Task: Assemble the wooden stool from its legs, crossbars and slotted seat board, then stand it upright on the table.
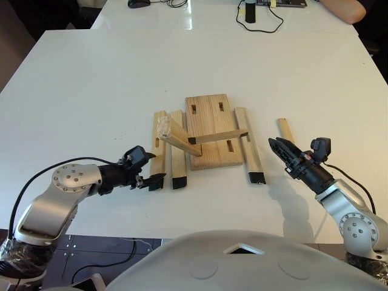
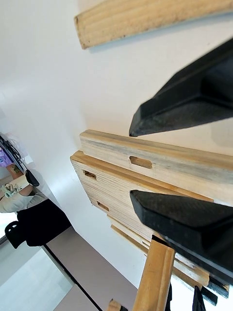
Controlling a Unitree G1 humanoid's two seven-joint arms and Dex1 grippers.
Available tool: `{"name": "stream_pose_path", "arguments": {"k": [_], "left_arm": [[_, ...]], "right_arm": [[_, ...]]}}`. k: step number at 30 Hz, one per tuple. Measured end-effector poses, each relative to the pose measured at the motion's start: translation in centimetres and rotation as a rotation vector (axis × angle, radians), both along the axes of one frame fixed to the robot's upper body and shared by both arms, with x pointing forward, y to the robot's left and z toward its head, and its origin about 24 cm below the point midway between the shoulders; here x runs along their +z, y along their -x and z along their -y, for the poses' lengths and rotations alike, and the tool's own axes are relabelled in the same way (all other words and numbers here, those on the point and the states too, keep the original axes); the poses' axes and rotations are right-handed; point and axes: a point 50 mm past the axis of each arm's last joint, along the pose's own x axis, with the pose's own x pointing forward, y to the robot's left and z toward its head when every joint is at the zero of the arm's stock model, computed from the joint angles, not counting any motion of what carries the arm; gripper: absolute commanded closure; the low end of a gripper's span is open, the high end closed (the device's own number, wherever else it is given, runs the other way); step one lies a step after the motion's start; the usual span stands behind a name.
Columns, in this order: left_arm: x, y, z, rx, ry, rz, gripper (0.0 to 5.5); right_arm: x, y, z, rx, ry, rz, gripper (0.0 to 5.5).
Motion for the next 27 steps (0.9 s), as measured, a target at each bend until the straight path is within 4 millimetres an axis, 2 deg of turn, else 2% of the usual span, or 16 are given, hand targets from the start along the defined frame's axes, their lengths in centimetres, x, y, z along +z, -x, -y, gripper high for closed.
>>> {"name": "stream_pose_path", "arguments": {"k": [4,9,15,18,23,26,27], "left_arm": [[0.4,-1.3,-1.9,0.035,-0.039,0.001,2.00],[1.2,-2.3,-2.2,0.040,-0.048,0.025,2.00],[0.4,-2.2,-2.5,0.102,-0.006,-0.047,2.00],[-0.8,-1.2,-2.7,0.171,0.031,-0.160,2.00],[-0.6,-1.3,-2.0,0.254,0.104,-0.227,2.00],[-0.5,-1.4,-1.9,0.251,0.090,-0.224,2.00],[-0.6,-1.4,-1.9,0.240,0.075,-0.217,2.19]], "right_arm": [[-0.1,0.1,0.0,-0.009,0.001,0.004,3.47],[-0.2,0.1,0.1,-0.015,0.011,0.005,3.47],[-0.3,-0.2,0.0,-0.010,0.022,0.008,3.47],[-0.3,-0.3,0.0,-0.011,0.026,0.007,3.47],[-0.4,-0.2,-0.1,-0.007,0.025,0.004,3.47],[-0.6,-0.1,-0.3,-0.005,0.029,-0.003,3.47],[-0.6,-0.1,-0.3,-0.006,0.030,-0.001,3.47]]}}
